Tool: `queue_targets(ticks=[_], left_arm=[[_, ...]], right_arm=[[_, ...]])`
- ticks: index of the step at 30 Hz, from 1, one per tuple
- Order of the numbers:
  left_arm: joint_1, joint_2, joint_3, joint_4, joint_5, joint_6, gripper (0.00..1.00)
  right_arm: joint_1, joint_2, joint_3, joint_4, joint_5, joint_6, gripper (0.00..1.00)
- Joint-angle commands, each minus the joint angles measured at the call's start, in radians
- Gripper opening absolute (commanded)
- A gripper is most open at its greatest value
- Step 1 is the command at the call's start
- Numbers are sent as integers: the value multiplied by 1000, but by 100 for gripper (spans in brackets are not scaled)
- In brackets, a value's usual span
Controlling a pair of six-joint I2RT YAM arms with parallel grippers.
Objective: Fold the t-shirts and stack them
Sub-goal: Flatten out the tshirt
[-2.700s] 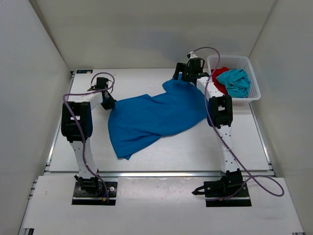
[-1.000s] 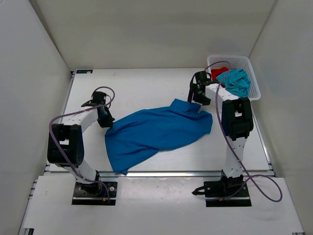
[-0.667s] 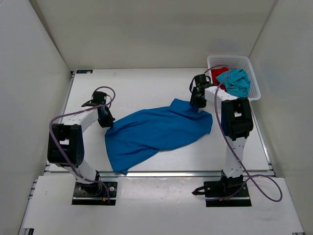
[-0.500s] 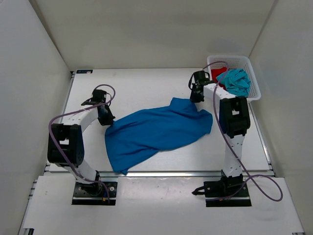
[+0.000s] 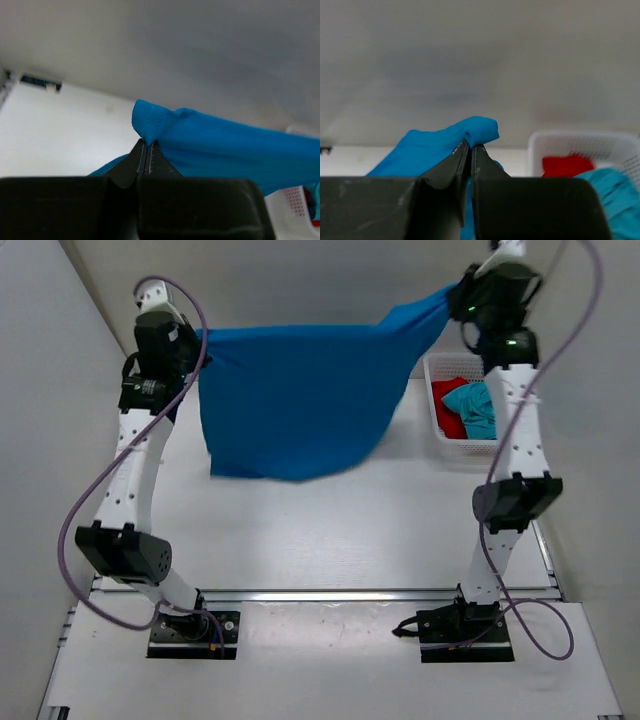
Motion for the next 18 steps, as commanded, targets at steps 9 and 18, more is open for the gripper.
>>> queue_targets(ticks=[9, 18], left_arm=[[-382, -544, -126, 392, -493, 376, 0], [-402, -586, -119, 387, -453, 416, 0]], right_arm=[[-209, -433, 152, 2, -271, -43, 0], [-241, -1103, -877, 776, -111, -6, 0]])
